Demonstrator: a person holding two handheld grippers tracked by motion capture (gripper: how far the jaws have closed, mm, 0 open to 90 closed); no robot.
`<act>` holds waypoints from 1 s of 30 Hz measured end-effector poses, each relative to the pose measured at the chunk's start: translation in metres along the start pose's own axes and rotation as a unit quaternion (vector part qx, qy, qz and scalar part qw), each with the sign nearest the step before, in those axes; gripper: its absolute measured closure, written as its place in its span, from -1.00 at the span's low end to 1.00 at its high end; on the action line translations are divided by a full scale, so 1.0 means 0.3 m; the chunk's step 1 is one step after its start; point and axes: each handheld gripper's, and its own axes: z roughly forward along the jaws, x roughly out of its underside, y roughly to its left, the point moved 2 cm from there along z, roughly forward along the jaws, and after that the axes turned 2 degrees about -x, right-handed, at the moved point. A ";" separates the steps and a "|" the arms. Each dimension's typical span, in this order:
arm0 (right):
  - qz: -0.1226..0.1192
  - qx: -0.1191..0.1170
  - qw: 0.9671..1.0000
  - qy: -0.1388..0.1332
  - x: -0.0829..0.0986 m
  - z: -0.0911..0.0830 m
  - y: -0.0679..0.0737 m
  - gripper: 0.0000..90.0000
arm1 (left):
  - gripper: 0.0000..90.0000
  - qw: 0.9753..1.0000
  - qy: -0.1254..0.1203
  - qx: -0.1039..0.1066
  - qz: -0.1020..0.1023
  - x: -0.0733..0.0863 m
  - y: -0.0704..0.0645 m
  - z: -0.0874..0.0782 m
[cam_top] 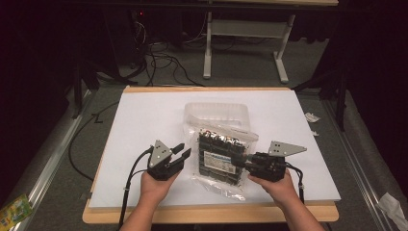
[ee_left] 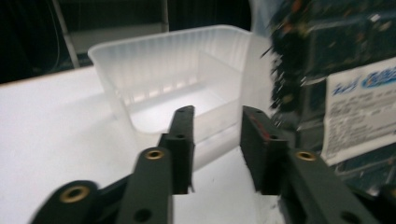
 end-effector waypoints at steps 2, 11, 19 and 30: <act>-0.001 -0.002 1.000 -0.006 -0.007 -0.010 0.010 0.69 | 0.28 1.000 0.010 -0.008 0.005 0.010 0.009 -0.011; -0.013 0.016 0.999 -0.024 -0.031 -0.049 0.031 0.69 | 0.07 0.999 0.039 -0.022 0.014 0.055 0.044 -0.074; -0.031 0.048 0.997 -0.050 -0.049 -0.089 0.033 0.69 | -0.11 0.998 0.057 -0.019 0.018 0.100 0.060 -0.120; -0.041 0.105 0.990 -0.078 -0.068 -0.127 0.019 0.69 | -0.27 0.995 0.085 -0.040 0.013 0.154 0.092 -0.132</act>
